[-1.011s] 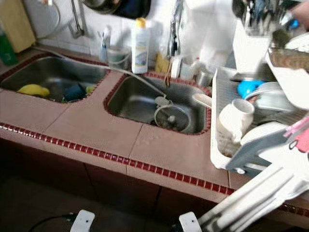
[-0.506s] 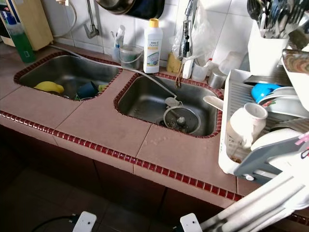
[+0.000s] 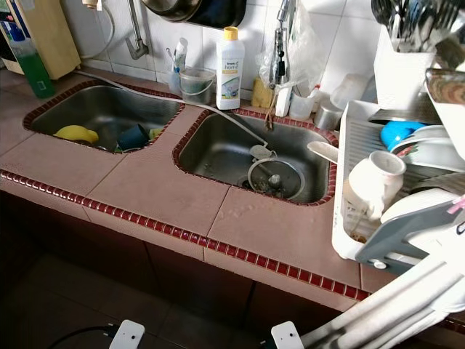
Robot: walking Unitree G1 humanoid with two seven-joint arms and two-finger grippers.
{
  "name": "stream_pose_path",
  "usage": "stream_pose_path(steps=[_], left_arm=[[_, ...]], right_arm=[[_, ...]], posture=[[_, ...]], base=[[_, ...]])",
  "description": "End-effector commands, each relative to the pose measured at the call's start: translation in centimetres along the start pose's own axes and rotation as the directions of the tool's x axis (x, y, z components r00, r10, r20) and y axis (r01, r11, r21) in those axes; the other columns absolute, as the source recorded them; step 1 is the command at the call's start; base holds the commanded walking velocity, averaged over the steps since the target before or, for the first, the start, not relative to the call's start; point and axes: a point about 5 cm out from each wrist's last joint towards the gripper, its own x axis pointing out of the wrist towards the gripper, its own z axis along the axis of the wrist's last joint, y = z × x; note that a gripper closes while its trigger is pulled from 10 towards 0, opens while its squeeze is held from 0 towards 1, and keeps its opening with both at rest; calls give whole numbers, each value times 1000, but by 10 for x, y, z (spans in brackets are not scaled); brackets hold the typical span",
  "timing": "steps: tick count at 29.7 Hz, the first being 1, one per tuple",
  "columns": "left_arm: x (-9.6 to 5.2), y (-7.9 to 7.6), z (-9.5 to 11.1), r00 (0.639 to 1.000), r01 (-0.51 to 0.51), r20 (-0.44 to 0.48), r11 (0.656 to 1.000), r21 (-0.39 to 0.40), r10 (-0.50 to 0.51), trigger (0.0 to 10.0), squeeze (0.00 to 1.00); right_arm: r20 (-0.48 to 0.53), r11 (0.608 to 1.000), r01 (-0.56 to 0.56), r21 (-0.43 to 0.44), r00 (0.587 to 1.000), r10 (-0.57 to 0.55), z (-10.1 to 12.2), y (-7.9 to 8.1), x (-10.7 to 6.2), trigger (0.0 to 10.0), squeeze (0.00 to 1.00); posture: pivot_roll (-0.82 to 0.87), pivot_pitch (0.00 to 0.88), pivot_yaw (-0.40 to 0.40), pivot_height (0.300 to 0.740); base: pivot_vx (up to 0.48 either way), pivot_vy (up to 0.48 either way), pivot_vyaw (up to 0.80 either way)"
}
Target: Kitchen organization
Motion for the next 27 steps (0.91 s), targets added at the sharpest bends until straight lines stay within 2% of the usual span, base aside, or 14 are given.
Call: stream_pose_path(steps=[1, 10, 23, 27], left_arm=[[1, 1, 4, 1000, 7, 9, 1000, 25, -8, 10000, 0], [2, 6, 8, 1000, -3, 9, 1000, 28, 3, 10000, 0], [3, -1, 9, 1000, 12, 8, 1000, -5, -12, 10000, 0], [2, -1, 7, 1000, 15, 3, 1000, -11, -15, 10000, 0]], right_arm=[[0, 1000, 11, 23, 1000, -11, -1, -1, 0, 10000, 0], [1, 999, 19, 41, 1000, -19, 0, -1, 0, 10000, 0], [6, 1000, 12, 22, 1000, -12, 3, 0, 1, 10000, 0], [8, 1000, 7, 18, 1000, -7, 4, 0, 1, 10000, 0]], posture=[[-164, 0, -8, 732], [-164, 0, -12, 732], [-154, 0, -23, 732], [-152, 0, -23, 732]], base=[[0, 0, 0], [0, 0, 0], [0, 0, 0], [0, 412, 0]])
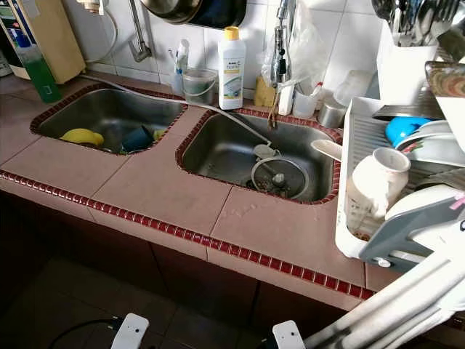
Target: Kitchen organization
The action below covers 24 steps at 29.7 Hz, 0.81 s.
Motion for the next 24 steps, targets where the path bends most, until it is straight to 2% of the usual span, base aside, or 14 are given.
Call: stream_pose_path(steps=[1, 3, 11, 24], left_arm=[[-1, 2, -4, 1000, -6, -14, 1000, -4, 6, 10000, 0], [-1, 2, -5, 1000, -8, -15, 1000, -6, 8, 10000, 0], [-4, 6, -11, 999, -20, -31, 1000, 12, 20, 10000, 0], [-5, 4, -17, 998, -21, -60, 1000, 9, 21, 10000, 0]], right_arm=[[3, 1000, 1, 1, 1000, -1, 2, 1, 1, 10000, 0], [3, 1000, 0, 1, 1000, 0, 2, 1, 1, 10000, 0], [1, 1000, -1, 5, 1000, 1, 1, 1, 0, 10000, 0], [-1, 1000, -9, -12, 1000, 9, 2, 2, 1, 10000, 0]], posture=[[-152, 0, -23, 732], [-152, 0, -23, 732], [-153, 0, -23, 732], [-146, 0, -28, 732]], base=[[0, 480, 0], [0, 480, 0], [0, 0, 0], [0, 0, 0]])
